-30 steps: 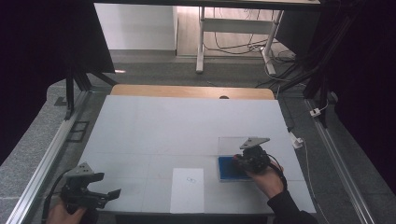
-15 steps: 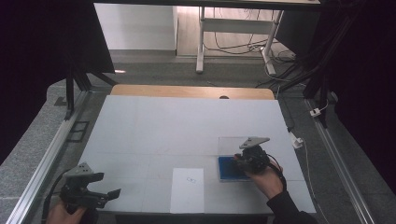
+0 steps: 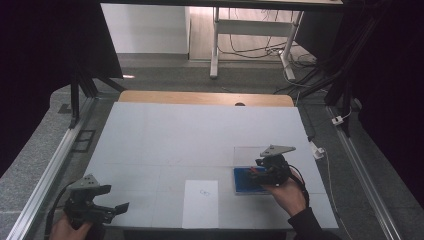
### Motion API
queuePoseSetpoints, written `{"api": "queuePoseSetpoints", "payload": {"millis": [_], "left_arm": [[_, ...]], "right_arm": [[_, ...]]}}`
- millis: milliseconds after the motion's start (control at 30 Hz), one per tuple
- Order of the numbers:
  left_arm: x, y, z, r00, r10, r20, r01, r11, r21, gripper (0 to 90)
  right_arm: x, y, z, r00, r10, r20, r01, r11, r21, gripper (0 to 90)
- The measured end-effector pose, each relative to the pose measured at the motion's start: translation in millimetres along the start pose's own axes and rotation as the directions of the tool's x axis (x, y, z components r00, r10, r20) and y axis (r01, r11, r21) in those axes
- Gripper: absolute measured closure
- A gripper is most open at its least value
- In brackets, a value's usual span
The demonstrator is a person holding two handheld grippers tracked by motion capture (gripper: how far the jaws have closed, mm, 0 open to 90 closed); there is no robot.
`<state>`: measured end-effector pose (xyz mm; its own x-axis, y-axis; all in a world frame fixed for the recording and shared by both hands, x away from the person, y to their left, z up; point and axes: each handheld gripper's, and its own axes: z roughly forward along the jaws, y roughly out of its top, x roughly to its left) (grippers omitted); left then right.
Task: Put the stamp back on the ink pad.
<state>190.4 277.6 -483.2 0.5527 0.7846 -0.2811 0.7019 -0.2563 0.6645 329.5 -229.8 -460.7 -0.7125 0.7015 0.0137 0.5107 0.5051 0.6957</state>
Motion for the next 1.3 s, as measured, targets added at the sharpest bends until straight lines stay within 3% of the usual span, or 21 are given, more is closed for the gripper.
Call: {"api": "queuePoseSetpoints", "payload": {"millis": [467, 633, 933, 1000, 1300], "left_arm": [[-0.2, -0.3, -0.3, 1.0, 0.003, 0.001, -0.003, 1.0, -0.002, 2.0], [-0.2, 0.0, 0.0, 1.0, 0.003, 0.0, -0.003, 1.0, 0.0, 2.0], [-0.2, 0.1, 0.1, 1.0, 0.003, 0.001, -0.003, 1.0, 0.0, 2.0], [-0.4, 0.2, 0.2, 1.0, 0.003, 0.0, -0.003, 1.0, 0.0, 1.9], [-0.5, 0.2, 0.4, 1.0, 0.002, 0.0, -0.002, 1.0, 0.0, 2.0]], "right_arm": [[4.9, -5.9, -12.9, 0.9976, 0.057, -0.04, -0.057, 0.998, -0.008, 18.8], [6.6, -8.5, -21.8, 0.9946, 0.084, -0.06, -0.087, 0.996, -0.034, 13.3], [5.9, -20.0, -36.1, 0.9956, 0.091, -0.023, -0.092, 0.995, -0.046, 5.4], [6.1, -22.9, -39.9, 0.9964, 0.085, 0.008, -0.084, 0.995, -0.056, 2.2], [7.1, -41.7, -61.1, 0.9944, 0.09, 0.056, -0.085, 0.993, -0.085, 0.0]]}}
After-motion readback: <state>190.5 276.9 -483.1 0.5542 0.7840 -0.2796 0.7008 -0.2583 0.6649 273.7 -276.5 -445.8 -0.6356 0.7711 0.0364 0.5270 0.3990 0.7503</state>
